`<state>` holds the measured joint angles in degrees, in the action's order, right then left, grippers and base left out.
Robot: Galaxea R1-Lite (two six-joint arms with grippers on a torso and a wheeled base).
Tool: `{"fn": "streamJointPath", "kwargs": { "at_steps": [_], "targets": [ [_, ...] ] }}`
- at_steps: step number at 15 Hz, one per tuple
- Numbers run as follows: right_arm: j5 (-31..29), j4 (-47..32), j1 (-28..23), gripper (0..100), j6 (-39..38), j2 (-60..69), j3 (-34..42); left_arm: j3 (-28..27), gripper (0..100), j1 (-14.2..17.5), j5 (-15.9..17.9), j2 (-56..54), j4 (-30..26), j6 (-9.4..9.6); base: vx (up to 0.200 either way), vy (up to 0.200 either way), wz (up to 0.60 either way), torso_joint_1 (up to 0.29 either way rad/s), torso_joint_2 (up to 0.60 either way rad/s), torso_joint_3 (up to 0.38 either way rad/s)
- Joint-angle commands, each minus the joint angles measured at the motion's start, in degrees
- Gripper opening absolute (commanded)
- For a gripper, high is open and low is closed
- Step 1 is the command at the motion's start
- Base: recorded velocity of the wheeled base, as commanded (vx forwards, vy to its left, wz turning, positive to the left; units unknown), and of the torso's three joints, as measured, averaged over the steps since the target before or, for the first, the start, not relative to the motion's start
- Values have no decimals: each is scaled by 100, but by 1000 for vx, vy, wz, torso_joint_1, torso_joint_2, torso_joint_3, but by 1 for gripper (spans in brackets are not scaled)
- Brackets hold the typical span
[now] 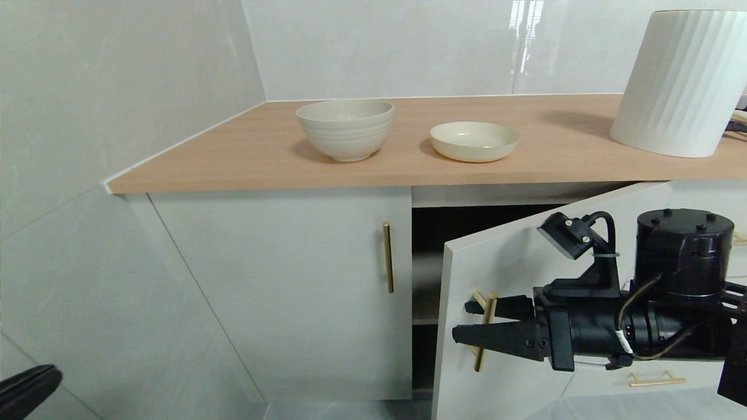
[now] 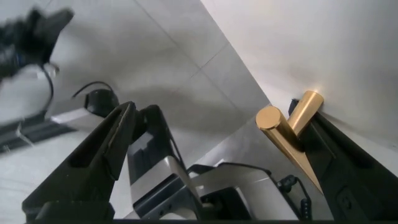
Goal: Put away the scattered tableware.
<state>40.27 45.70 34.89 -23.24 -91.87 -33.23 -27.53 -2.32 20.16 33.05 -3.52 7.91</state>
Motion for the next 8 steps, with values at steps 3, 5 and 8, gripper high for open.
{"fn": "streamJointPath", "kwargs": {
  "at_steps": [3,5,8],
  "targets": [
    [16,9,9,100,-6,231,247,-693,0,-1473,155,1969,27,-44,0,0,0,0,0,0],
    [16,9,9,100,3,301,317,-851,0,-1895,146,2601,291,-264,0,0,0,0,0,0],
    [16,9,18,100,3,547,484,-807,0,-2370,137,4544,2163,-914,0,0,0,0,0,0]
  ]
}}
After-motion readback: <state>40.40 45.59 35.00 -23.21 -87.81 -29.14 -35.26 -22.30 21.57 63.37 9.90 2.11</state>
